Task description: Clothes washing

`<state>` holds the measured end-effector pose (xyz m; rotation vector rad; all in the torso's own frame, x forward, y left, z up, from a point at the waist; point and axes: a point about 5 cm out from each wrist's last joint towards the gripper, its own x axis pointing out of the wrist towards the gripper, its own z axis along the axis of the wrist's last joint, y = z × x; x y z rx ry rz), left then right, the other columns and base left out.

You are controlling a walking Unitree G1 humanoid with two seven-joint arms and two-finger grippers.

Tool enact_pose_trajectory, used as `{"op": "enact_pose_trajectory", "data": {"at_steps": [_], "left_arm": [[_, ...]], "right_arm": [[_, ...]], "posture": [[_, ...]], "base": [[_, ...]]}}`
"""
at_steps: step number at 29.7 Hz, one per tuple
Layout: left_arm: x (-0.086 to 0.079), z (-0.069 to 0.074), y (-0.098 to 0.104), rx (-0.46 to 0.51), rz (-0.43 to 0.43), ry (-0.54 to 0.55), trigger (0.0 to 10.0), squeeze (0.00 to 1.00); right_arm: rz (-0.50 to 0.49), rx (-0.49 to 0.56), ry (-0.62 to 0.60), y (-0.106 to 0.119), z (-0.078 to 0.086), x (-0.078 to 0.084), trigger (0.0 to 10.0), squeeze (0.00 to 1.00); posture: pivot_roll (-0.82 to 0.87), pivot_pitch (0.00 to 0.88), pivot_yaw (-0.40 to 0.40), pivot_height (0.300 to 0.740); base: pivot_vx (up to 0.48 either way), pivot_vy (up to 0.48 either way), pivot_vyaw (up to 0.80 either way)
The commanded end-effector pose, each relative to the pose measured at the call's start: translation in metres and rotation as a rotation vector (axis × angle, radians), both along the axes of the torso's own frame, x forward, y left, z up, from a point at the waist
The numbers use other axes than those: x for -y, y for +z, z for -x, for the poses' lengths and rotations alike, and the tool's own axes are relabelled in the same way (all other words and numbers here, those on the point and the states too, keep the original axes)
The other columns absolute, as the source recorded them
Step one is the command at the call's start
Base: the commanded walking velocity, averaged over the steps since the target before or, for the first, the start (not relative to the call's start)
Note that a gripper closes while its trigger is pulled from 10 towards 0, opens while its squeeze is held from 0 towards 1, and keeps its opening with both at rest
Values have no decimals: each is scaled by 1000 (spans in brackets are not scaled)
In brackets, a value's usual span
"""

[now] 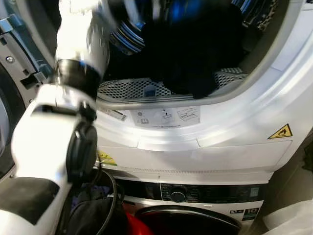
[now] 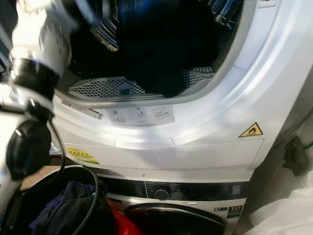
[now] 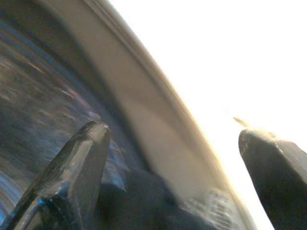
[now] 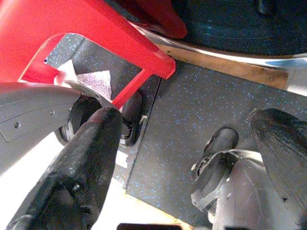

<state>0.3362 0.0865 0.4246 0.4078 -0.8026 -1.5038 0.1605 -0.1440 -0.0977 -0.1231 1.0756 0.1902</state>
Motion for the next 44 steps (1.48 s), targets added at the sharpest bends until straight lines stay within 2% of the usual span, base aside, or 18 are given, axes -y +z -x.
{"op": "enact_pose_trajectory", "data": {"at_steps": [1, 6, 10, 14, 16, 18, 19, 21, 23, 27, 28, 29, 31, 33, 35, 38, 42, 44], "left_arm": [[-6, 14, -4, -15, -79, -76, 10000, 0], [-11, 19, -34, -108, -138, -87, 10000, 0], [-15, 34, -62, -202, -225, -126, 10000, 0], [-14, 45, -87, -234, -328, -89, 10000, 0], [-12, 47, -96, -246, -334, -55, 10000, 0], [-8, 47, -99, -245, -298, -7, 10000, 0], [-1, 44, -98, -231, -222, 49, 10000, 0], [8, 42, -97, -229, -158, 91, 10000, 0], [26, 44, -103, -244, -84, 158, 10000, 0], [43, 47, -110, -240, -18, 239, 10000, 0], [59, 50, -122, -241, 45, 328, 10000, 0], [59, 50, -122, -241, 45, 328, 10000, 0], [80, 67, -141, -199, 74, 336, 10000, 0], [86, 77, -146, -178, 97, 326, 10000, 0], [90, 84, -149, -138, 150, 389, 10000, 0], [89, 85, -148, -90, 285, 559, 10000, 0], [83, 82, -155, -69, 363, 686, 10000, 0], [85, 88, -147, -20, 410, 646, 10000, 0]], "right_arm": [[-24, -7, -12, -1, 3, -8, 10000, 0], [-26, -13, -16, -3, 7, -8, 10000, 0], [-28, -21, -12, -4, 10, -8, 10000, 0], [-31, -23, -13, -4, 11, -9, 10000, 0], [-30, -23, -8, -4, 11, -9, 10000, 0], [-30, -23, -5, -4, 11, -10, 10000, 0], [-31, -20, -5, -4, 10, -10, 10000, 0], [-32, -18, -2, -3, 9, -10, 10000, 0], [-33, -15, -2, -3, 8, -11, 10000, 0], [-33, -13, -5, -3, 7, -11, 10000, 0], [-34, -9, -7, -3, 7, -10, 10000, 0], [-34, -9, -7, -3, 7, -10, 10000, 0], [-30, -10, -3, -3, 8, -10, 10000, 0], [-29, -11, -7, -3, 8, -9, 10000, 0], [-26, -11, -8, -3, 9, -9, 10000, 0], [-23, -7, -10, -3, 9, -8, 10000, 0], [-20, -2, -4, -3, 9, -7, 10000, 0], [-11, 4, 2, -3, 8, -7, 10000, 0]], "posture": [[4, 0, 201, 740], [8, 0, 204, 740], [17, 0, 199, 740], [21, 0, 198, 740], [21, 0, 198, 740], [24, 0, 199, 740], [26, 0, 199, 740], [28, 0, 198, 740], [21, 0, 203, 740], [13, 0, 206, 740], [20, 0, 200, 740], [20, 0, 200, 740], [14, 0, 202, 740], [14, 0, 203, 740], [9, 0, 204, 740], [16, 0, 193, 740], [15, 0, 187, 740], [15, 0, 186, 740]], "base": [[0, 0, 0], [0, 0, 0], [0, 0, 0], [0, 0, 0], [0, 0, 0], [0, 0, 0], [0, 0, 0], [0, 0, 0], [0, 0, 0], [0, 0, 0], [0, 0, 0], [0, 0, 0], [0, 0, 0], [0, 0, 0], [0, 0, 0], [0, 0, 0], [0, 0, 0], [0, 0, 0]]}}
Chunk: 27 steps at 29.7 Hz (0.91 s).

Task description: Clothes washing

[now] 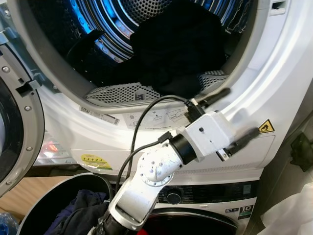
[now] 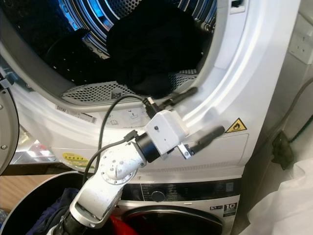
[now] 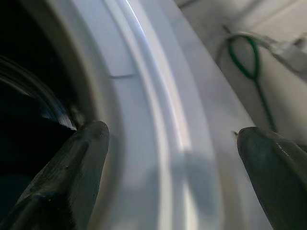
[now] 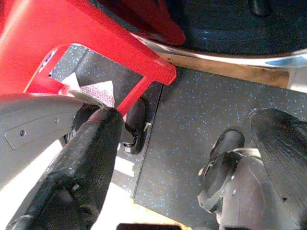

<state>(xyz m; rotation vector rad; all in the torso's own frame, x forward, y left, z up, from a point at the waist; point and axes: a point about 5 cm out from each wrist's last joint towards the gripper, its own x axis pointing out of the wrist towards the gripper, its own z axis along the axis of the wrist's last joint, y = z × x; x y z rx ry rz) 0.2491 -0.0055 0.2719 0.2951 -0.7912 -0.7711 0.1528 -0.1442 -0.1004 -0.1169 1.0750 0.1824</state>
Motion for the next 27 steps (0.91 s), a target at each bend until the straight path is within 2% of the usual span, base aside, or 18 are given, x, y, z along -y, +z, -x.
{"op": "enact_pose_trajectory", "data": {"at_steps": [1, 3, 5, 10, 11, 12, 13, 14, 23, 27], "left_arm": [[-9, 9, 19, 144, 61, 40, 10000, 0], [-14, 10, 26, 171, 111, 91, 10000, 0], [-22, 6, 27, 165, 154, 197, 10000, 0], [-43, -7, 18, 68, 244, 332, 10000, 0], [-43, -7, 18, 68, 244, 332, 10000, 0], [-55, -15, 13, -11, 289, 377, 10000, 0], [-55, -15, 13, -11, 289, 377, 10000, 0], [-61, -21, 8, -73, 317, 400, 10000, 0], [-76, -31, 2, -168, 335, 484, 10000, 0], [-82, -36, -1, -203, 309, 524, 10000, 0]], "right_arm": [[-9, 8, 5, 0, 0, -6, 10000, 0], [-10, 10, 1, 0, -1, -6, 10000, 0], [-11, 13, 10, 1, -2, -6, 10000, 0], [-6, 19, 11, 1, -3, -6, 10000, 0], [-6, 19, 11, 1, -3, -6, 10000, 0], [-2, 13, 20, 1, -2, -6, 10000, 0], [-2, 13, 20, 1, -2, -6, 10000, 0], [-2, 11, 23, 1, -2, -6, 10000, 0], [-7, 15, 21, 1, -2, -6, 10000, 0], [-10, 13, 23, 1, -2, -7, 10000, 0]], "posture": [[18, 0, 184, 740], [21, 0, 179, 740], [21, 0, 178, 740], [30, 0, 169, 740], [30, 0, 169, 740], [34, 0, 167, 740], [34, 0, 167, 740], [37, 0, 165, 740], [27, 0, 169, 740], [27, 0, 170, 740]], "base": [[0, 0, 0], [0, 0, 0], [0, 0, 0], [0, 0, 0], [0, 0, 0], [0, 0, 0], [0, 0, 0], [0, 0, 0], [0, 0, 0], [0, 0, 0]]}}
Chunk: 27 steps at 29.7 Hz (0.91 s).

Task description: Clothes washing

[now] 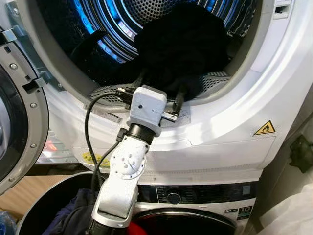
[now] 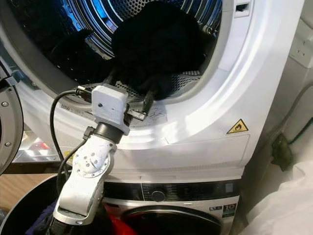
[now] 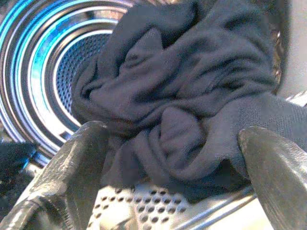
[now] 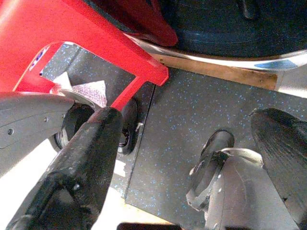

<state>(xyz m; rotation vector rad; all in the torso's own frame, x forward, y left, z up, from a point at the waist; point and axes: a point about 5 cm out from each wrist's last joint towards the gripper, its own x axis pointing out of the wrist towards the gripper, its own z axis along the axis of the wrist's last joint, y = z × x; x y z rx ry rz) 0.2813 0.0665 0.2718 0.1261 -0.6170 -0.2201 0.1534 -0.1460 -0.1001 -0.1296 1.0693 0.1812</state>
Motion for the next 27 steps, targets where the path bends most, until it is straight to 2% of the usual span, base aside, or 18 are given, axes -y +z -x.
{"op": "enact_pose_trajectory", "data": {"at_steps": [1, 7, 13, 16, 17, 18, 19, 21, 23, 25, 26, 27], "left_arm": [[-11, -5, -1, -29, 3, 50, 10000, 0], [-26, -26, 0, -97, -101, 126, 10000, 0], [-28, -35, 3, -113, -141, 126, 10000, 0], [-29, -51, 8, -131, -174, 123, 10000, 0], [-29, -51, 8, -131, -174, 123, 10000, 0], [-32, -61, 14, -138, -164, 111, 10000, 0], [-33, -64, 16, -143, -159, 106, 10000, 0], [-37, -79, 27, -165, -123, 102, 10000, 0], [-35, -87, 33, -168, -160, 82, 10000, 0], [-35, -99, 50, -168, -91, 43, 10000, 0], [-35, -99, 50, -168, -91, 43, 10000, 0], [-35, -104, 58, -174, -46, 23, 10000, 0]], "right_arm": [[-21, 5, 18, 1, -1, -8, 10000, 0], [-23, 4, 24, 1, -1, -10, 10000, 0], [-25, 3, 29, 0, -1, -11, 10000, 0], [-26, 4, 31, 1, -3, -12, 10000, 0], [-26, 4, 31, 1, -3, -12, 10000, 0], [-26, 6, 29, 2, -4, -13, 10000, 0], [-25, 6, 28, 2, -4, -13, 10000, 0], [-27, 8, 26, 2, -6, -13, 10000, 0], [-28, 10, 25, 2, -6, -13, 10000, 0], [-28, 14, 10, 3, -8, -13, 10000, 0], [-28, 14, 10, 3, -8, -13, 10000, 0], [-28, 16, 12, 3, -8, -13, 10000, 0]], "posture": [[27, 0, 170, 740], [17, 0, 177, 740], [16, 0, 178, 740], [8, 0, 184, 740], [8, 0, 184, 740], [5, 0, 187, 740], [5, 0, 187, 740], [6, 0, 184, 740], [9, 0, 184, 740], [2, 0, 185, 740], [2, 0, 185, 740], [-3, 0, 186, 740]], "base": [[0, 0, 0], [0, 0, 0], [0, 0, 0], [0, 0, 0], [0, 0, 0], [0, 0, 0], [0, 0, 0], [0, 0, 0], [0, 0, 0], [0, 0, 0], [0, 0, 0], [0, 0, 0]]}}
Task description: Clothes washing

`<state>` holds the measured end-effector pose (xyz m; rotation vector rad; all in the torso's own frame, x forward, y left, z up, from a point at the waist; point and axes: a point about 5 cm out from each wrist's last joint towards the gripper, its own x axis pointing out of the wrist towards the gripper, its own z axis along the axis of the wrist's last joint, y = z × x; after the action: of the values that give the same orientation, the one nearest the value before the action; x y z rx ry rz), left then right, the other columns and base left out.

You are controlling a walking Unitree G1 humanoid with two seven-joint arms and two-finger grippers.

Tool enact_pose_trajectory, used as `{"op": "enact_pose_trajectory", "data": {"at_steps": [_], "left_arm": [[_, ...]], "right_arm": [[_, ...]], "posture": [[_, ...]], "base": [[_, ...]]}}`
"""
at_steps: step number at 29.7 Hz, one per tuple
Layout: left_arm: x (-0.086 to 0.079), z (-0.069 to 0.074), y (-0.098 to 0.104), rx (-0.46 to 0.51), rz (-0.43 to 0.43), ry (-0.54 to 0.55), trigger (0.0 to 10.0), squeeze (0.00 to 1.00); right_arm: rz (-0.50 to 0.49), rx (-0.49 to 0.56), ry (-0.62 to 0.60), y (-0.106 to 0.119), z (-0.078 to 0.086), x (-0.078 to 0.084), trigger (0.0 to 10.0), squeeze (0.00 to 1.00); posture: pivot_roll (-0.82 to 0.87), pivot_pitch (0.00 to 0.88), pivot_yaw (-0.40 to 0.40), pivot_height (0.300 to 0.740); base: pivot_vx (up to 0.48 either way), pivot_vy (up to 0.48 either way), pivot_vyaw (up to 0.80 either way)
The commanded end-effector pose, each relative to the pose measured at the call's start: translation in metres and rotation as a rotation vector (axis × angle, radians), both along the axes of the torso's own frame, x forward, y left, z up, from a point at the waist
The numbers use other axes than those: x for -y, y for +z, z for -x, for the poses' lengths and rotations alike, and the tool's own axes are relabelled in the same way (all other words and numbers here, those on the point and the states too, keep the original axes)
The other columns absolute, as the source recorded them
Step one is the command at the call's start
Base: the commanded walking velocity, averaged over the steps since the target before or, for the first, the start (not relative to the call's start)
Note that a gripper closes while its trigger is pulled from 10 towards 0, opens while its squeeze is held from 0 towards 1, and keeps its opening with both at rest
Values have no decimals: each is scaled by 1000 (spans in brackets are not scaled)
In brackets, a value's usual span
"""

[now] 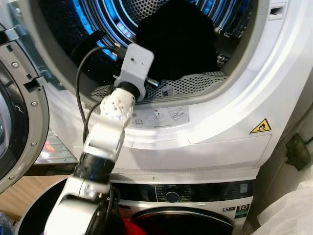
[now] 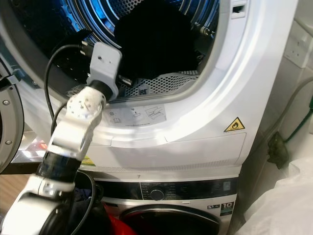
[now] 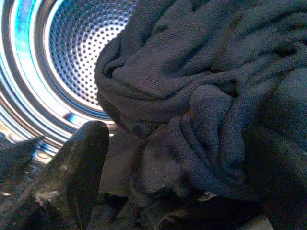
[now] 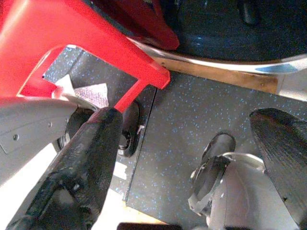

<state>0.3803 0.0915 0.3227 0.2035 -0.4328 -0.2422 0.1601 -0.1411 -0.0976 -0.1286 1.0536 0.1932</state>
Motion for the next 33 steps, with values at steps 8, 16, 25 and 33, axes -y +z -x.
{"op": "enact_pose_trajectory", "data": {"at_steps": [8, 16, 25, 33], "left_arm": [[6, -29, 27, -68, 75, -123, 10000, 0], [14, -37, 38, -72, 43, -111, 10000, 0], [34, -22, 62, 103, -23, -332, 10000, 0], [32, 0, 97, 379, 5, -416, 10000, 0]], "right_arm": [[-16, -3, 2, 0, 0, -8, 10000, 0], [-5, -8, -1, -1, 1, -4, 10000, 0], [3, -6, -9, -1, 2, -1, 10000, 0], [-8, 0, -13, -1, 1, -3, 10000, 0]], "posture": [[4, 0, 182, 740], [-14, 0, 175, 740], [-5, 0, 169, 740], [5, 0, 170, 740]], "base": [[0, 0, 0], [0, 0, 0], [0, 0, 0], [0, 0, 0]]}}
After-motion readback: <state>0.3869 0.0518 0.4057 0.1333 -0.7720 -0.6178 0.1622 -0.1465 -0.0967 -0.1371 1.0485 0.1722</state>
